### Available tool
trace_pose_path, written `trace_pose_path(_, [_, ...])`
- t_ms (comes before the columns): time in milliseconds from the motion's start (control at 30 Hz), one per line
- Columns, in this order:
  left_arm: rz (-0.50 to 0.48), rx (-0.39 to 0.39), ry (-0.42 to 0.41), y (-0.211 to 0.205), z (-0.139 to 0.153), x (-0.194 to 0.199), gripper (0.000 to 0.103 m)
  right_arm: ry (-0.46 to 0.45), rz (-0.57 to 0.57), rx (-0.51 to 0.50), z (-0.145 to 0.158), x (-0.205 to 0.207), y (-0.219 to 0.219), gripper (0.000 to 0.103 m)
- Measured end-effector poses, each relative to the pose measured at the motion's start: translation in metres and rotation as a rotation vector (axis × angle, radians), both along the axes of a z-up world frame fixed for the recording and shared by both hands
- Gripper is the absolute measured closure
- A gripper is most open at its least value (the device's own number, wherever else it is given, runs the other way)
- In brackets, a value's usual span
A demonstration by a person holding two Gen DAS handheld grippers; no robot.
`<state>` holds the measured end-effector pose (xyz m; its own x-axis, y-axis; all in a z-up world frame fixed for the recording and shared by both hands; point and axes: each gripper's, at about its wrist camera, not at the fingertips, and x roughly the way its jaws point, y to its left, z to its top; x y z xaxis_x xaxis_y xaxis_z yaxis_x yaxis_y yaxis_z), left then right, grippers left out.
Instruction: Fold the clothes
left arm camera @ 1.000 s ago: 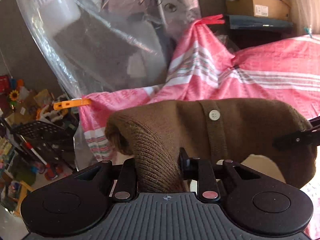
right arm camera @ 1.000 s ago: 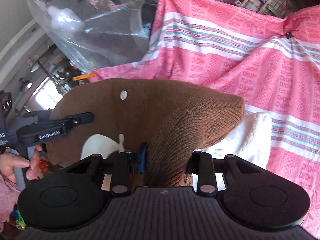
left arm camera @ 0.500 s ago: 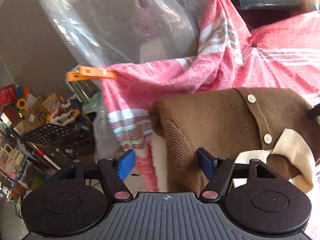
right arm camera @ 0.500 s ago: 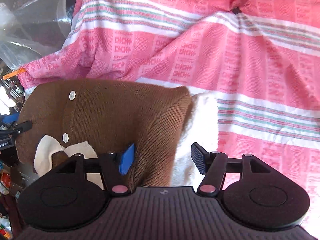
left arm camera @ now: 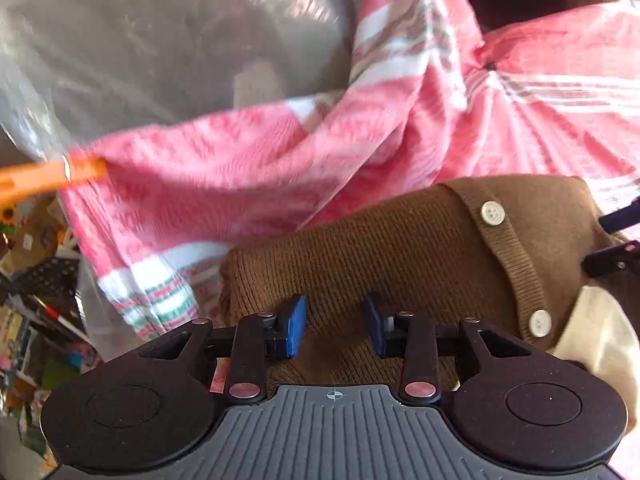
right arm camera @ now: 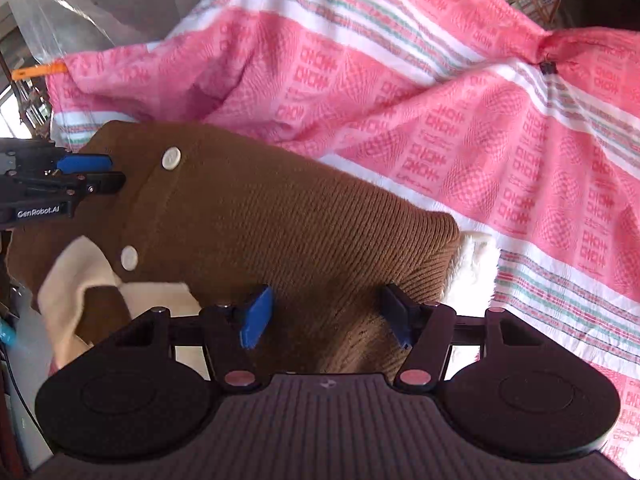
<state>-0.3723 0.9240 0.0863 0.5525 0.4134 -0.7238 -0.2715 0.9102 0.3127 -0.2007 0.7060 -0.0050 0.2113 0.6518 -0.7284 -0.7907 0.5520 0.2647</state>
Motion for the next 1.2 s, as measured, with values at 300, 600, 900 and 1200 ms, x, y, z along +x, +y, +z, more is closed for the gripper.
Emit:
trace_pose_path(300, [0.050, 0.030, -0.009, -0.003, -0.009, 0.011, 0.057, -0.004, 0.014, -0.044, -0.006, 0.012, 0.021, 0.026])
trace_pose_path(600, [0.135, 0.019, -0.020, -0.031, 0.016, 0.003, 0.007, -0.040, 0.041, -0.078, 0.033, -0.024, 0.010, 0.011])
trace_pose_path(900, [0.200, -0.037, -0.001, -0.071, 0.020, -0.001, 0.000, 0.017, 0.131, -0.142, 0.048, -0.083, 0.007, 0.000])
trace_pose_path(1200, [0.256, 0.029, -0.119, -0.115, 0.031, -0.041, 0.000, -0.012, 0.043, -0.239, 0.034, -0.113, -0.006, 0.000])
